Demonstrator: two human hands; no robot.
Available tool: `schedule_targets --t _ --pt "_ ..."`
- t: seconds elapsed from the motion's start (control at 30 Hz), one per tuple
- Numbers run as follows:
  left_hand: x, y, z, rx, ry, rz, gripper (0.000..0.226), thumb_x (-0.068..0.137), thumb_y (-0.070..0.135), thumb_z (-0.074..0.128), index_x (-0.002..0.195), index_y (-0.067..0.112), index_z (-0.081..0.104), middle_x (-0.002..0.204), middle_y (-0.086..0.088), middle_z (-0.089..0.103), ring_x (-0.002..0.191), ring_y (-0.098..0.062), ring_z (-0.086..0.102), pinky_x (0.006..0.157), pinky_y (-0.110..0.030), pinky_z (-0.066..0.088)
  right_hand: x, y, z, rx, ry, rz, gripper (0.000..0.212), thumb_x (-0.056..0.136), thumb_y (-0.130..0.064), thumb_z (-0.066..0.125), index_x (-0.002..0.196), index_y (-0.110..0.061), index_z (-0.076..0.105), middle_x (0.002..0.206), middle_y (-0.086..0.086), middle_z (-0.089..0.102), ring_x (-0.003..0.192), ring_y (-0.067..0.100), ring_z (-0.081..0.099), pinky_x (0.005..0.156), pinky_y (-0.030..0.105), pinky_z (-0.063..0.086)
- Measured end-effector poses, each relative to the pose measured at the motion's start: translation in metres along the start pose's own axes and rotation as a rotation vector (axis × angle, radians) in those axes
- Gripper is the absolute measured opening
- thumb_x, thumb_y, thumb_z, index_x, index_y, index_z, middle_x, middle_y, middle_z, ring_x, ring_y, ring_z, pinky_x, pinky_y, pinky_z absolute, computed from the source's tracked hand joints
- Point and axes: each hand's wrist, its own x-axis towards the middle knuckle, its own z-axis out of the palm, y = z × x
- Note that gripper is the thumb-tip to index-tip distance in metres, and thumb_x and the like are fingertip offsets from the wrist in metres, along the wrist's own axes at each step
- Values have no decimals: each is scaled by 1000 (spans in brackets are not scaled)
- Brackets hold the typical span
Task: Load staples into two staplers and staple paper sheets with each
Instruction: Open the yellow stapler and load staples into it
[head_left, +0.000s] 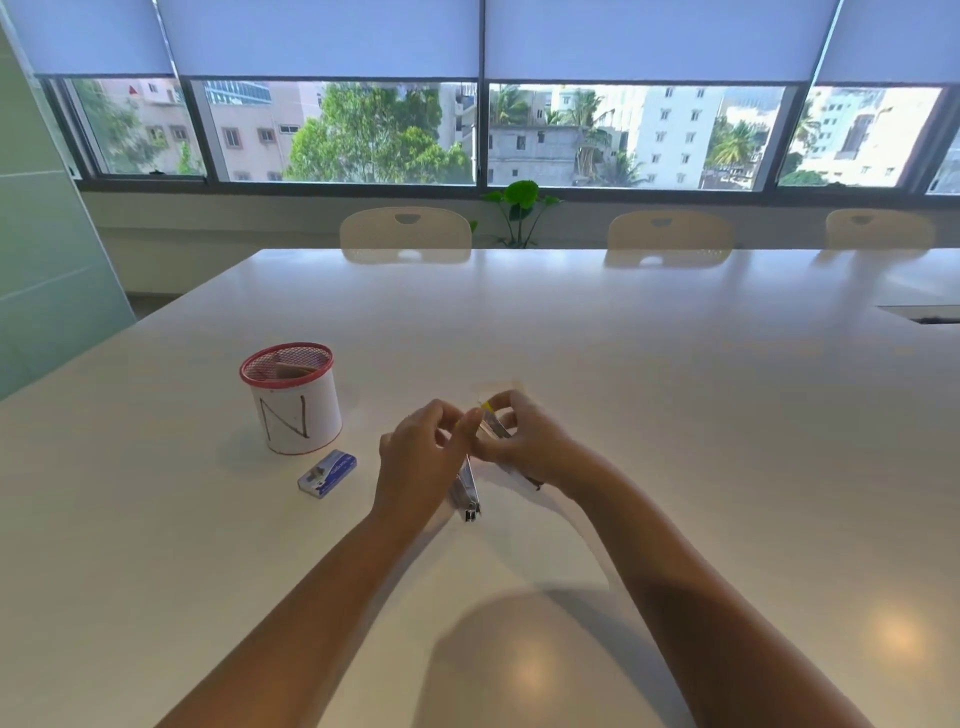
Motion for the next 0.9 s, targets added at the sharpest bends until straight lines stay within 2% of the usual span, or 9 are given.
schedule_targets --t 0.1,0.2,0.3,0.37,0.47,0.53,0.6,0.77,0.9 --pt "2 -3 2 -25 -7 -40 51 72 64 36 80 17 53 71 2 61 73 -23 60 83 -48 50 -1 -1 0 129 25 -33 47 79 -24 72 118 -16 47 88 -1 56 65 6 52 42 9 37" --pt "5 -5 1 -101 -10 -86 56 83 58 36 79 6 57 69 -14 62 70 -31 60 73 -45 51 -3 -2 0 360 -31 -32 52 78 -18 73 123 -15 48 87 6 62 70 15 56 51 15 42" --pt "6 -2 1 -180 -17 -138 36 95 34 39 68 15 52 60 -4 54 60 -16 52 63 -30 43 -3 -2 -2 506 -141 -47 44 86 -12 63 128 -14 48 89 7 62 80 19 57 64 20 46" --pt "7 -4 1 -175 -19 -142 34 96 29 37 65 19 49 59 0 52 57 -11 49 60 -26 40 -3 -2 -4 541 -154 -41 35 91 -14 56 126 -15 50 93 6 61 81 18 54 68 23 42" --pt "4 -7 2 -153 -36 -100 41 93 37 39 67 7 50 59 -7 50 58 -18 46 62 -34 40 -2 -2 0 500 -35 -54 31 94 -10 50 125 -5 53 86 4 62 72 10 55 58 11 44" --pt "4 -6 5 -121 -27 -62 53 82 49 36 70 0 50 59 -14 49 58 -21 43 59 -38 39 1 -1 4 514 42 -53 30 94 -9 50 123 0 55 90 9 63 73 9 57 62 8 49" --pt "5 -5 7 -85 -12 -15 52 81 49 36 66 1 49 54 -8 45 53 -19 39 55 -36 35 3 0 7 567 73 -43 30 94 -9 50 121 3 56 95 13 61 75 11 59 68 11 52" --pt "7 -4 6 -22 38 42 46 90 40 43 64 3 49 50 -1 41 50 -18 37 52 -34 33 2 -3 14 688 91 -44 27 95 -5 47 118 6 56 94 16 56 54 -1 59 56 9 50" --pt "8 -2 7 -8 62 42 51 83 47 37 64 2 48 49 0 40 50 -18 35 51 -32 30 2 -4 16 741 124 -41 27 95 -5 47 117 7 56 90 14 57 51 -2 59 56 9 49"
